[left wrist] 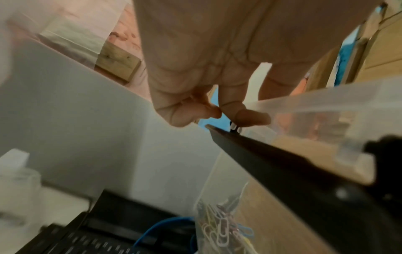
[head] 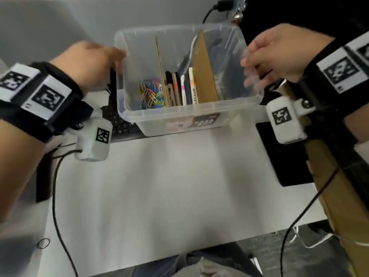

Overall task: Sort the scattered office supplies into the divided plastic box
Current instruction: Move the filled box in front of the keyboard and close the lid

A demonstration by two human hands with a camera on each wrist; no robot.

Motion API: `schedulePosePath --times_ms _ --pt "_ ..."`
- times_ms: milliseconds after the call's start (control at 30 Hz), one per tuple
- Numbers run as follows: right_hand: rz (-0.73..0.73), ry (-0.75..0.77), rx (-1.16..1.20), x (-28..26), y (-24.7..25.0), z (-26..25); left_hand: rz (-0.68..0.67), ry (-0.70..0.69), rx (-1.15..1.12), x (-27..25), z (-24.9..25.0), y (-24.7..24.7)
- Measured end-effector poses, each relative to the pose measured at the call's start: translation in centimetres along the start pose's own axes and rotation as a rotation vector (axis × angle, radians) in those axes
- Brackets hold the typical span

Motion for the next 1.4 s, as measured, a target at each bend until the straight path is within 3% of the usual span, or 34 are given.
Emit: schedulePosePath --times_ms 100,400,667,767,900,1000,1133,1267,1400 --pt "-0.078 -0.06 0.021 -0.3 -2.9 2.3 -0.009 0.066 0.009 -1.2 -2.7 -1.5" --pt "-0.272 -0.218 0.048 -3.4 -13.1 11.1 -0.288 0.174 0.081 -6.9 -12.7 -7.4" --pt "-0.362 -0.215 0.075 -4.8 -14.4 12.3 -0.334 0.261 0.151 -8.0 -15.3 -7.6" --pt "-0.384 -0.207 -0.017 -3.5 -13.4 12.5 -0.232 0.338 0.092 -6.4 -16.0 -6.3" --pt "-0.149 -0.257 -0.03 2.6 -11.7 14.9 0.048 0.599 -0.253 -2.5 -21.5 -5.1" --pt "-0.231 -0.262 -0.218 7.0 -13.1 16.6 0.096 0.739 -0.198 -0.5 -25.9 -5.1" --pt "-0.316 -0.291 -0.252 10.6 -15.3 17.9 0.176 0.76 -0.221 1.6 -28.1 -5.9" --pt "-0.283 -0.408 0.02 12.5 -16.6 19.4 0.276 0.739 -0.239 2.7 -27.7 -5.9" --pt "-0.281 -0.467 0.143 13.1 -16.6 19.1 0.331 0.735 -0.48 3.5 -28.1 -5.9"
Point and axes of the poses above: each hand's wrist, its own x-axis towards the middle knuckle, its own y-axis out of the back of the hand, z = x × y, the point moved 5 cm from there along x, towards the middle knuckle, and after that the axes turned 11 degrees about -x, right-handed, at the moved point
